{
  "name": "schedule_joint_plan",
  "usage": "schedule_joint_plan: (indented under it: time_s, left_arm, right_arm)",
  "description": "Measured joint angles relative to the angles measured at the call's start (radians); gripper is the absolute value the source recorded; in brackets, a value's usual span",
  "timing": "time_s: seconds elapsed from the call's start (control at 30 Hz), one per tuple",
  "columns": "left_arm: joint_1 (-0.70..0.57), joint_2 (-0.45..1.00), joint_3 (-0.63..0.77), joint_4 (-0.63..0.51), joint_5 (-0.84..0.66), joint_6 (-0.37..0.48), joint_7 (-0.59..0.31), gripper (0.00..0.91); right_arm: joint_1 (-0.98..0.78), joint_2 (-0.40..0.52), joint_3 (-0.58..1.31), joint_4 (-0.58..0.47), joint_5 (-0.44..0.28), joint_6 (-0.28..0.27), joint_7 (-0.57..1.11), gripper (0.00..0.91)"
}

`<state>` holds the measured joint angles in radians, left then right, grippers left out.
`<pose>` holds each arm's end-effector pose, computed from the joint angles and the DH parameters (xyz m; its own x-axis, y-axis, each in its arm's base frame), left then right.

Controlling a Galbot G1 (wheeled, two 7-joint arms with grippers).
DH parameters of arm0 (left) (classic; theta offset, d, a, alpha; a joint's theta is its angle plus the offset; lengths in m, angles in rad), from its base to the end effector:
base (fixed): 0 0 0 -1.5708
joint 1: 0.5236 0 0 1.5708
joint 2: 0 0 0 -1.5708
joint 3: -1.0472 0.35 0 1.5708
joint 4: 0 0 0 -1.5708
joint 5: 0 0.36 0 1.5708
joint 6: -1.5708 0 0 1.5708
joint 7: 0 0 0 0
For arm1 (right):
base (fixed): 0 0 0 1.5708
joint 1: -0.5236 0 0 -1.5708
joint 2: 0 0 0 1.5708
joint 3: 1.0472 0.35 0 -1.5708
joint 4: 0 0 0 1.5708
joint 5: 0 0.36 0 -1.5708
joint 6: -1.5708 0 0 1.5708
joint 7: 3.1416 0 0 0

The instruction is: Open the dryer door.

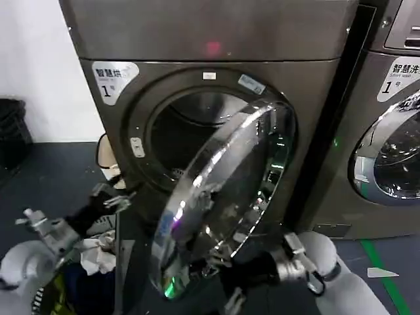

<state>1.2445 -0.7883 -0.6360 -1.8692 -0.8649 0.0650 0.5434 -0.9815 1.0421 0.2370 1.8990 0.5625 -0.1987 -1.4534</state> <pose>0.3067 0.1995 -0.2101 -0.7762 0.6275 -0.0610 0.6302 0.7750 -0.0474 0.3426 -0.0348 -0.2286 0.2967 -0.9546 -0.0250 -0.9550 -0.2967 -0.0025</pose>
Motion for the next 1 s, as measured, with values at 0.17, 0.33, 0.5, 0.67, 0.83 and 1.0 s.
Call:
schedule_joint_plan:
  time_s: [0.17,0.33,0.5,0.67,0.83,1.0]
  left_arm:
    - [-0.050,0.013,0.114,0.002,0.024,-0.017,0.019,0.907]
    - [-0.100,0.018,0.229,0.006,0.041,-0.030,0.018,0.907]
    - [-0.149,0.008,0.327,0.022,0.051,-0.039,0.020,0.907]
    - [-0.198,0.003,0.401,0.022,0.049,-0.051,0.027,0.907]
    - [-0.243,-0.015,0.468,0.015,0.054,-0.059,0.029,0.907]
    - [-0.263,-0.037,0.527,-0.010,0.053,-0.059,0.025,0.907]
  right_arm:
    - [-0.081,-0.011,0.158,-0.034,0.003,0.043,-0.008,0.907]
    - [-0.140,-0.026,0.332,-0.090,0.004,0.077,-0.010,0.907]
    - [-0.195,-0.047,0.490,-0.127,0.014,0.097,-0.010,0.907]
    - [-0.223,-0.051,0.666,-0.154,0.021,0.111,-0.009,0.907]
    - [-0.241,-0.037,0.827,-0.213,0.049,0.118,-0.006,0.907]
    - [-0.269,-0.010,0.997,-0.237,0.039,0.132,0.102,0.907]
